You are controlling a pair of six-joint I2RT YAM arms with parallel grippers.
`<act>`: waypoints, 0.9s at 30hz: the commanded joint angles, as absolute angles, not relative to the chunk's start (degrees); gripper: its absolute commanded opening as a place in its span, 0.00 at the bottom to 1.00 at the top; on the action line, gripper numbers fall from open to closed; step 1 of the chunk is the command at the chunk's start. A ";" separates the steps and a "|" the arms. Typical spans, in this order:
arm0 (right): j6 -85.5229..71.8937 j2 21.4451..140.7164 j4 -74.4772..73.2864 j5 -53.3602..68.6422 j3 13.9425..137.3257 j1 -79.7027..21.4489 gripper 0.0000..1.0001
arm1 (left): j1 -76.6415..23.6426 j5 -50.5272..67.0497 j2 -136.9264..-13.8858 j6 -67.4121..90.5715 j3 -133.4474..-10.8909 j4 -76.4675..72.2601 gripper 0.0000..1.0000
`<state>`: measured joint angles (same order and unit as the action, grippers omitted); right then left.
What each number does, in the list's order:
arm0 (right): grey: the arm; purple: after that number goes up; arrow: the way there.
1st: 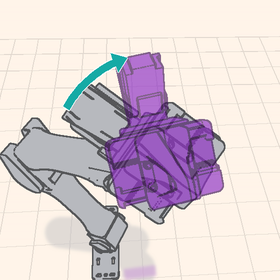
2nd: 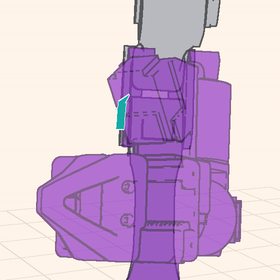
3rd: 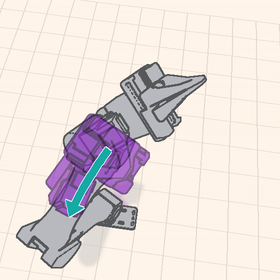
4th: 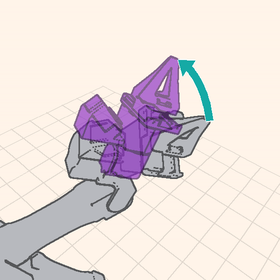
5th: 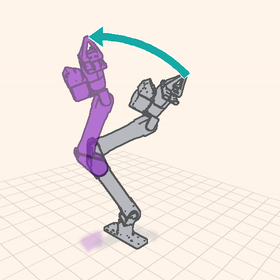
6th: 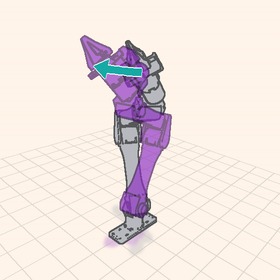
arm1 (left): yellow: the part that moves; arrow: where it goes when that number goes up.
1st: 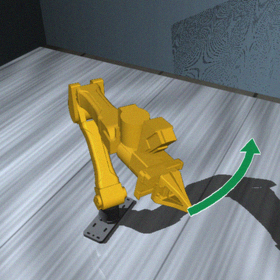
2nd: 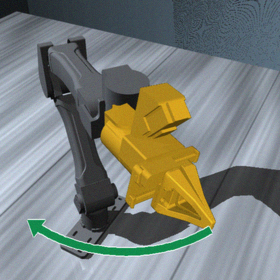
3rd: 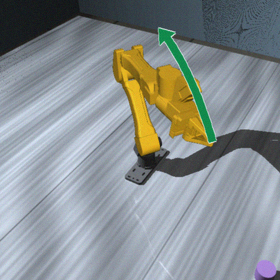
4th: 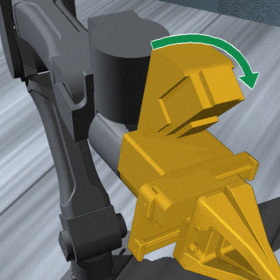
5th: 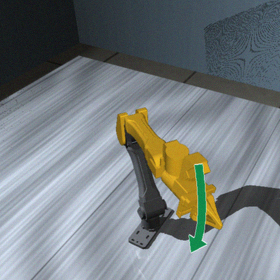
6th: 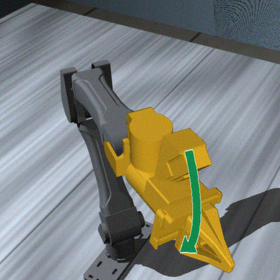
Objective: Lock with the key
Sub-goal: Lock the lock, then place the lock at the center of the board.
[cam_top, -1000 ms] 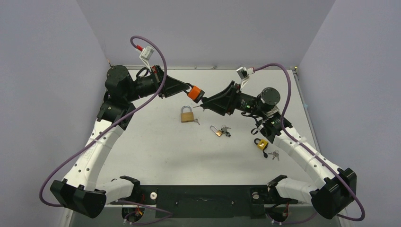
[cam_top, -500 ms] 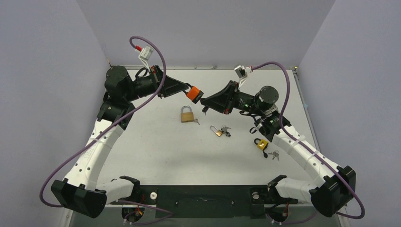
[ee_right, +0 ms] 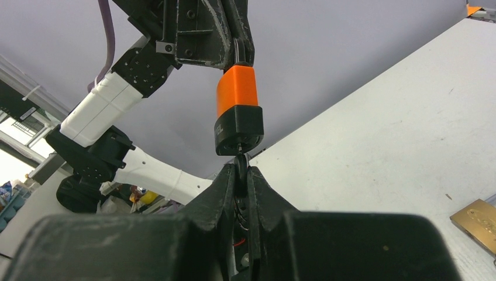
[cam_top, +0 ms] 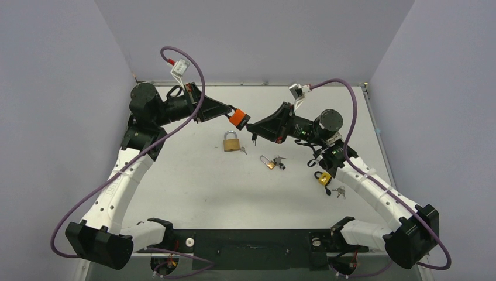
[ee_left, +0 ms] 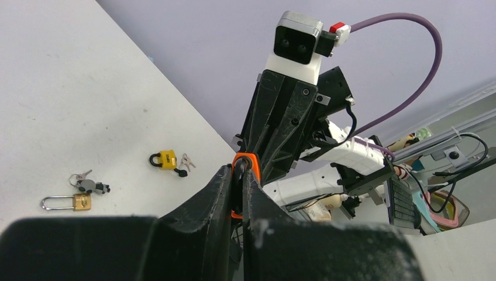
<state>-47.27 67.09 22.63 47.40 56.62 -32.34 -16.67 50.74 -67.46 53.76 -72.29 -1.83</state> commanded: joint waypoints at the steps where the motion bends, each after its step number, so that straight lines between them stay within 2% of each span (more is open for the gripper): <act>1: -47.19 64.39 26.72 48.95 54.05 -31.81 0.00 | -13.36 48.46 -65.48 55.18 -73.43 -8.74 0.00; 18: -46.93 60.47 25.50 49.71 49.20 -30.86 0.00 | -9.97 48.23 -65.35 53.90 -74.44 -7.37 0.00; 24: -42.11 59.36 15.15 43.39 50.35 -29.83 0.00 | -7.54 37.99 -68.67 47.68 -75.99 3.48 0.00; 27: -39.72 59.54 9.68 37.89 51.90 -28.87 0.00 | -5.62 29.13 -70.92 46.56 -75.30 7.06 0.00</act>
<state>-44.73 60.49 17.04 45.45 49.45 -30.26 -7.99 41.34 -68.51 49.74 -73.03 2.94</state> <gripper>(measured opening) 0.046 0.044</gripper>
